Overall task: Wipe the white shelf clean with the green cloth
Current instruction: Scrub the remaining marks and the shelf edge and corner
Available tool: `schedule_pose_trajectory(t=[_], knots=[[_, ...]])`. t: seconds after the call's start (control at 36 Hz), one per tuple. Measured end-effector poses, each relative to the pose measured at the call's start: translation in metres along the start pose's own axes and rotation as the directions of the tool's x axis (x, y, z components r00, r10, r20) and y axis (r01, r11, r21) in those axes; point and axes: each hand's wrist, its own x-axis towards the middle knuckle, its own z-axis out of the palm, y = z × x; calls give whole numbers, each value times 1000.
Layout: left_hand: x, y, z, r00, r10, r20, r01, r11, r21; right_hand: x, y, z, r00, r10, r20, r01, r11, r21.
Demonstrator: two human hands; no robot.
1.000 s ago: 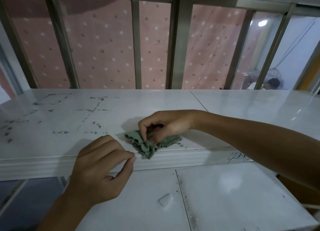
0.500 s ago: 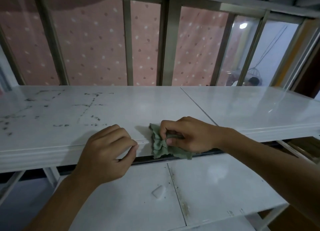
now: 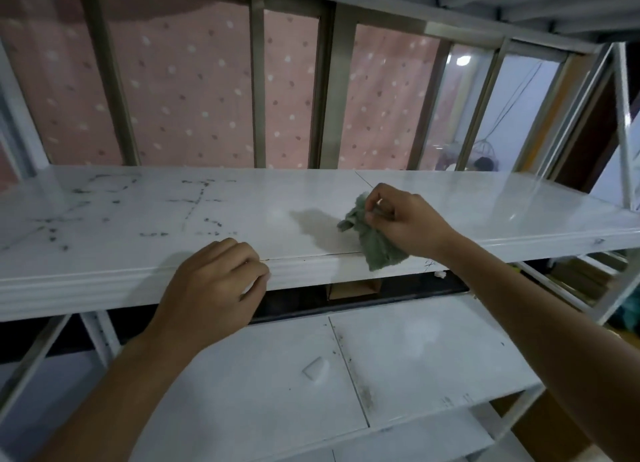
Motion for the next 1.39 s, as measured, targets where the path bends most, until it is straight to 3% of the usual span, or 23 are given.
schedule_pose_trajectory(t=[0.17,0.28,0.56,0.97,1.14,1.39], knots=[[-8,-12,-7,1000,-15,0,15,992,125,11,32,10,963,266,-37,-260,890,-375],[-16,-18,-14,998,-53,-16,55,980,190,9,35,19,954,284,-97,-296,838,-458],[-38,-26,-32,993,-73,-91,95,959,266,6,26,32,947,266,-180,-321,809,-493],[-78,-82,-85,997,-27,-69,45,959,281,26,-88,102,963,187,-193,-256,860,-442],[-97,-111,-108,998,52,-34,-38,948,317,40,-148,137,978,164,-130,-205,870,-449],[-116,-133,-130,993,55,-102,-28,968,248,63,-244,189,997,44,62,-15,913,-408]])
